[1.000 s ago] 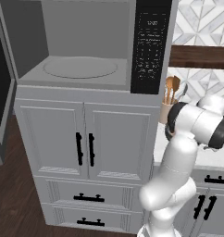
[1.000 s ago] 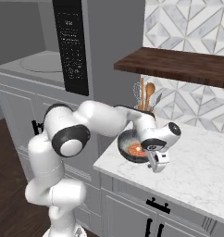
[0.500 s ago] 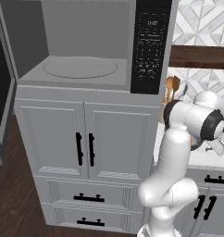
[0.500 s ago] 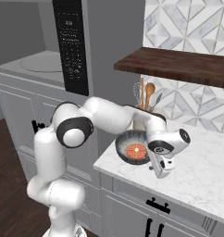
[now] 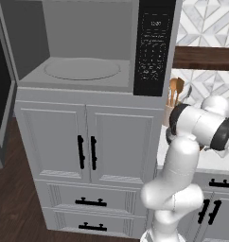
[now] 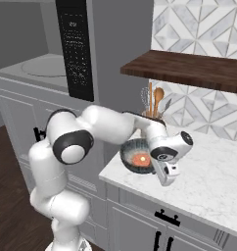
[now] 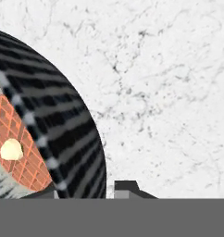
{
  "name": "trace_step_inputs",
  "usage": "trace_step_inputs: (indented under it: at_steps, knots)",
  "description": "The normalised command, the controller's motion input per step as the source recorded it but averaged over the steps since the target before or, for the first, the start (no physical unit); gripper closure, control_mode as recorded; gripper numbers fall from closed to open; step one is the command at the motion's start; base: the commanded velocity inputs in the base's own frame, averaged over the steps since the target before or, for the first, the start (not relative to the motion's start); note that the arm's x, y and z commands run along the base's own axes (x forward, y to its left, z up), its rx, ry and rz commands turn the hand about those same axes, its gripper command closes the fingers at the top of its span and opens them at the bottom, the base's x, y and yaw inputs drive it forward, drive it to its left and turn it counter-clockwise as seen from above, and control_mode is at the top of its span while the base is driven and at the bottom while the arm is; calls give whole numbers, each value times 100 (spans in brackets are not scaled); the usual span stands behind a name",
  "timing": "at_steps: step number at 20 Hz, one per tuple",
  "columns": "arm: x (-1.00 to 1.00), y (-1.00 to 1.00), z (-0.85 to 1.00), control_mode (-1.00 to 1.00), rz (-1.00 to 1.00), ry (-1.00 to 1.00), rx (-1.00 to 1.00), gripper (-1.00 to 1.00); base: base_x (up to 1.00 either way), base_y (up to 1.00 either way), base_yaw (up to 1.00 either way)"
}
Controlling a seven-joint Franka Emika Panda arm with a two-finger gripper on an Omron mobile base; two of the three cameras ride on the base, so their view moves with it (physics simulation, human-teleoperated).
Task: Open the microwave, place the bowl with waffle inside the microwave, then close the microwave door and turn it on.
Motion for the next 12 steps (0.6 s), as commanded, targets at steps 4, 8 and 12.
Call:
trace_step_inputs:
  at_steps: [4,8,12]
  knots:
    - [-49,5,5,-100,-7,-3,8,100,0,0,0]
    - [-70,-27,48,-100,-19,-6,30,100,0,0,0]
    - [-90,-20,100,-100,-42,-13,41,100,0,0,0]
